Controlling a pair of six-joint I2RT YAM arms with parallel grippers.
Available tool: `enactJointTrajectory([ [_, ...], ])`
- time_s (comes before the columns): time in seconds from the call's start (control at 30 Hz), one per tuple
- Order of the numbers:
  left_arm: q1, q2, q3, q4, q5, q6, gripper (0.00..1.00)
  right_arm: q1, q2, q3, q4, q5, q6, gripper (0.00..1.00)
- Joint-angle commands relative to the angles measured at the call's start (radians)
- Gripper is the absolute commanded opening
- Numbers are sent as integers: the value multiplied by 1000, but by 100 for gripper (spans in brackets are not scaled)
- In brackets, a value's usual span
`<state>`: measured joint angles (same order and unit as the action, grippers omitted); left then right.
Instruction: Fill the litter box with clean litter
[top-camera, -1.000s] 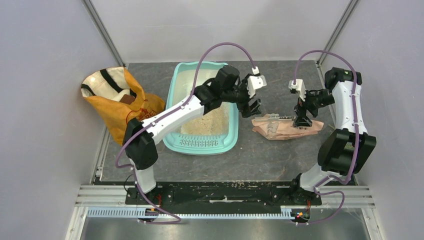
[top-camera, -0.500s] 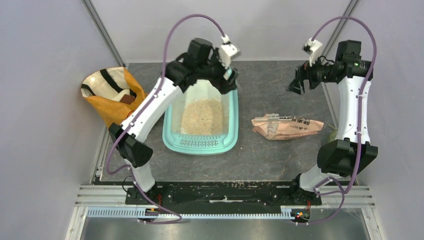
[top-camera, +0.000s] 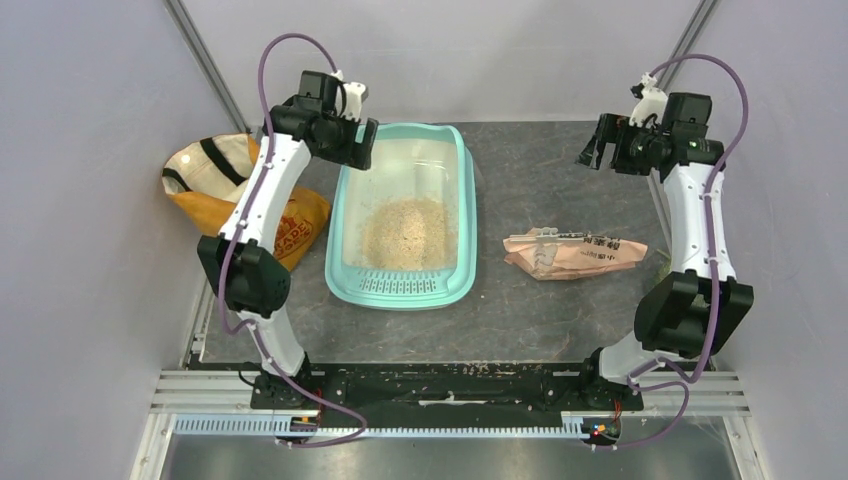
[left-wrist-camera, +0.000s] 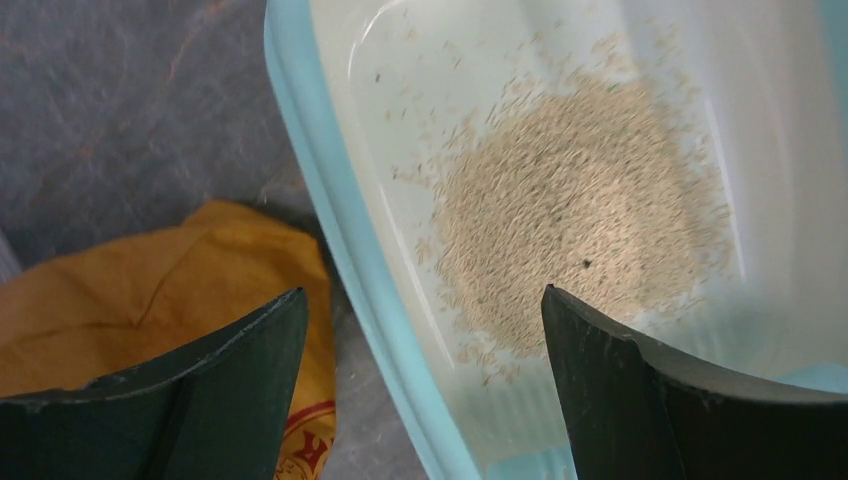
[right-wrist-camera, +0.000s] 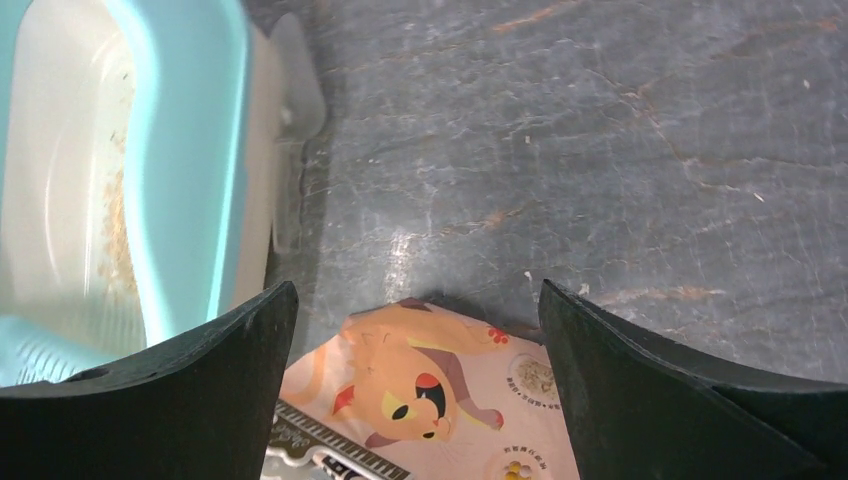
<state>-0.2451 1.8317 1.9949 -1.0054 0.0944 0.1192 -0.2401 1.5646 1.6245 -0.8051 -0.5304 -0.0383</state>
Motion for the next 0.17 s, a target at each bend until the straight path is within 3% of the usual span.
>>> enactJointTrajectory([
  [0.0,45,-28,-86,18,-67,-68,92,-1,-4,-25,118,132,126,97],
  [0.13,54,-21,-81,32,-115,-86,92,0,15,-12,129,141,134,97],
])
